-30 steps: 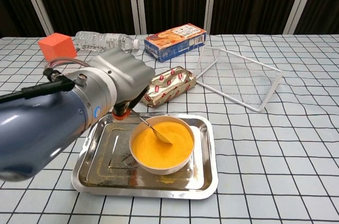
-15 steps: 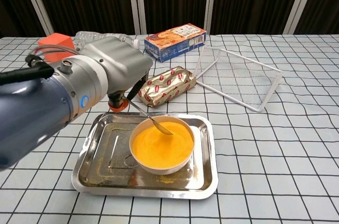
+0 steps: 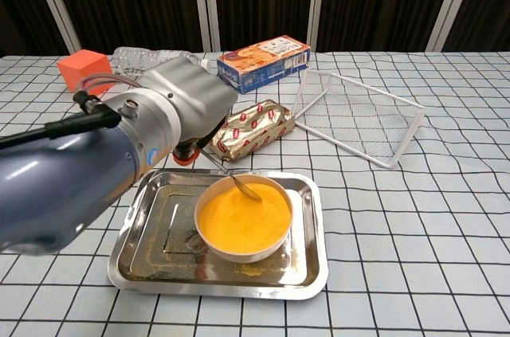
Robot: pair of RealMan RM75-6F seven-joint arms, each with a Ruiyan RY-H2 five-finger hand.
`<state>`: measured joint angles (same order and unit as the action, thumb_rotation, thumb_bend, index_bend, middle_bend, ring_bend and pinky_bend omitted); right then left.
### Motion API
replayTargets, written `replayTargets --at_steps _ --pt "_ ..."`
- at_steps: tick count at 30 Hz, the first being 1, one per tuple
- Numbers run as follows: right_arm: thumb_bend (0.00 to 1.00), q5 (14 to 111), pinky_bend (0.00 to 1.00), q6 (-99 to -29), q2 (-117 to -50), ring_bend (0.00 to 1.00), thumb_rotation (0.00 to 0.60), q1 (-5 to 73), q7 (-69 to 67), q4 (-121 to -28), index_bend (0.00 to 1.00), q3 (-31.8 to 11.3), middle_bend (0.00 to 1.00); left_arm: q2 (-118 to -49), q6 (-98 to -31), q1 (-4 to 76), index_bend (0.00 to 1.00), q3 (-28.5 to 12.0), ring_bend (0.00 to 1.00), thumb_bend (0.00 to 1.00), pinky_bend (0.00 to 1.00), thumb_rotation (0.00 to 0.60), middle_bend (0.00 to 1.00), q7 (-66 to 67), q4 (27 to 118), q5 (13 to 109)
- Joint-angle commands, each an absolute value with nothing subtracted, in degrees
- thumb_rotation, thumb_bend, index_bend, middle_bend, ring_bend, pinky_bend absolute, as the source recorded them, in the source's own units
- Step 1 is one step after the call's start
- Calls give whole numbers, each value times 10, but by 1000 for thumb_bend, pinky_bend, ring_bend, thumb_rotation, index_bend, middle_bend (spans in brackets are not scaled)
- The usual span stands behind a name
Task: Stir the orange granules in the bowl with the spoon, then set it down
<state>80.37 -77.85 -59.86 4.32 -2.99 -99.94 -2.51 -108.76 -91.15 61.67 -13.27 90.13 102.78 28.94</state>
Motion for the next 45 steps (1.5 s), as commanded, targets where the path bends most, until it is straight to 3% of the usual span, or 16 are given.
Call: replayTargets --at_steps 1,22,31,45 --pt "360 803 0 -778 -598 0 600 43 -31 -1000 0 -25 0 -1094 -913 621 843 -128 981 1000 1000 600 994 908 1021 289" --pt "360 796 0 -777 -600 0 600 43 -25 -1004 0 -27 0 -1061 -928 606 844 -98 981 1000 1000 600 995 905 1100 290" --pt "360 796 0 -775 -598 0 600 44 -30 -1005 0 -26 0 -1067 -919 609 844 -123 981 1000 1000 600 995 870 1062 314" --pt "360 796 0 -770 -594 0 600 45 -39 -1006 0 -25 0 -1102 -916 616 844 -113 981 1000 1000 600 995 887 1004 312"
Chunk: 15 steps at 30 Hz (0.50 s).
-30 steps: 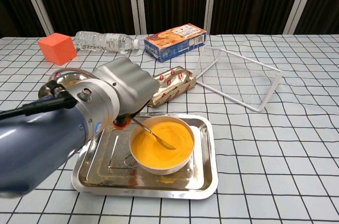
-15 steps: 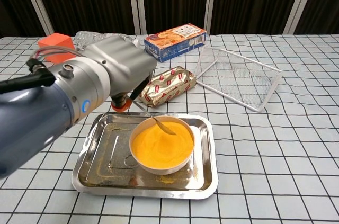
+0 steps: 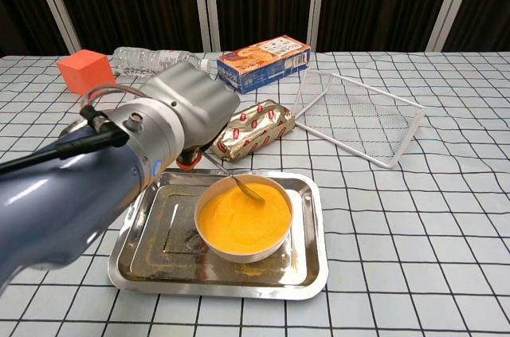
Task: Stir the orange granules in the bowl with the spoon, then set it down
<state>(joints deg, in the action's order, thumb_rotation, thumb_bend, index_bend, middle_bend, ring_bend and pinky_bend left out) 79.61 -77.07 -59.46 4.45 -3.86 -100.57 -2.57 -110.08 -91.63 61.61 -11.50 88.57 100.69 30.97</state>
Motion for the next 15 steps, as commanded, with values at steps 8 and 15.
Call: replayTargets --at_steps 8,15 --pt "360 795 0 -770 -594 0 600 45 -38 -1007 0 -25 0 -1096 -916 609 845 -103 981 1000 1000 600 996 898 1018 307" --pt "360 794 0 -770 -594 0 600 44 -38 -1009 0 -25 0 -1077 -921 603 845 -93 981 1000 1000 600 996 909 1048 305"
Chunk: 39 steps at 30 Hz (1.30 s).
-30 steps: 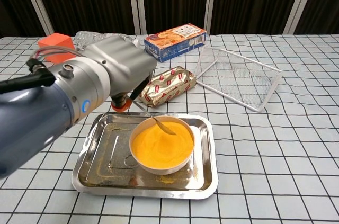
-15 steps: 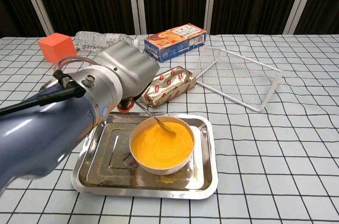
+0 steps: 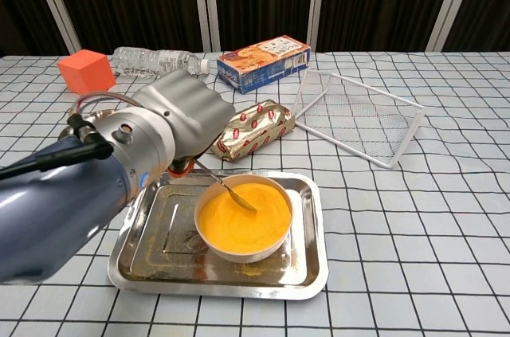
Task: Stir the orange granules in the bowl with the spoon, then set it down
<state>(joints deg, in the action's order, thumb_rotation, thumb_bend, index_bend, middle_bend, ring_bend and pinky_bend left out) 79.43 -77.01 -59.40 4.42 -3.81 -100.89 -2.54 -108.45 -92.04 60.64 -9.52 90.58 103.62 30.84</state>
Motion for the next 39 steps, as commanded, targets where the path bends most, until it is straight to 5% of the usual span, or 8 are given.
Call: replayTargets --at_steps 1,20,39 --pt "360 793 0 -770 -594 0 600 44 -39 -1009 0 -25 0 -1074 -921 602 845 -93 981 1000 1000 600 996 908 1054 304" --pt "360 792 0 -770 -594 0 600 44 -36 -1011 0 -26 0 -1050 -925 596 845 -117 981 1000 1000 600 995 893 1148 263" --pt "360 793 0 -767 -592 0 600 45 -41 -1013 0 -26 0 -1101 -975 632 845 -163 983 1000 1000 600 997 936 1089 180"
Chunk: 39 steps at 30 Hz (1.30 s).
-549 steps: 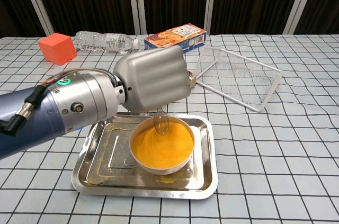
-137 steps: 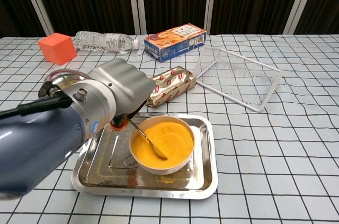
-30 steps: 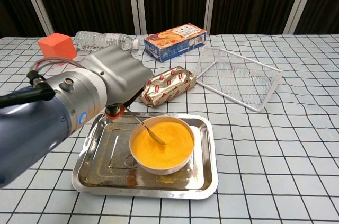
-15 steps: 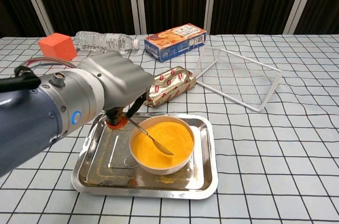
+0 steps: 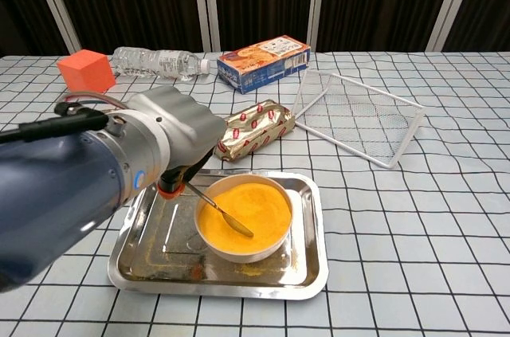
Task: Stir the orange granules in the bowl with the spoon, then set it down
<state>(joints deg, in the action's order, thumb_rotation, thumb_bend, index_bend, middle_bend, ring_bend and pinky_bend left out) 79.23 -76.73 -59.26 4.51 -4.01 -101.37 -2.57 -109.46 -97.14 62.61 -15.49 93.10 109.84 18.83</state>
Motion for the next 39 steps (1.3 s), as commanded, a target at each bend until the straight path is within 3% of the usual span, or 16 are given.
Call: replayTargets --at_steps 1,9,21,39 --pt "360 793 0 -767 -592 0 600 45 -42 -1013 0 -26 0 -1103 -976 634 845 -166 983 1000 1000 600 997 937 1085 178" --pt "360 796 0 -764 -591 0 600 46 -47 -1014 0 -25 0 -1124 -982 658 845 -189 984 1000 1000 600 997 956 1052 163" --pt "360 795 0 -762 -589 0 600 47 -52 -1014 0 -24 0 -1131 -993 667 845 -186 984 1000 1000 600 997 945 1031 196" --pt "360 792 0 -763 -589 0 600 46 -48 -1016 0 -24 0 -1092 -986 647 845 -187 984 1000 1000 600 997 942 1101 161"
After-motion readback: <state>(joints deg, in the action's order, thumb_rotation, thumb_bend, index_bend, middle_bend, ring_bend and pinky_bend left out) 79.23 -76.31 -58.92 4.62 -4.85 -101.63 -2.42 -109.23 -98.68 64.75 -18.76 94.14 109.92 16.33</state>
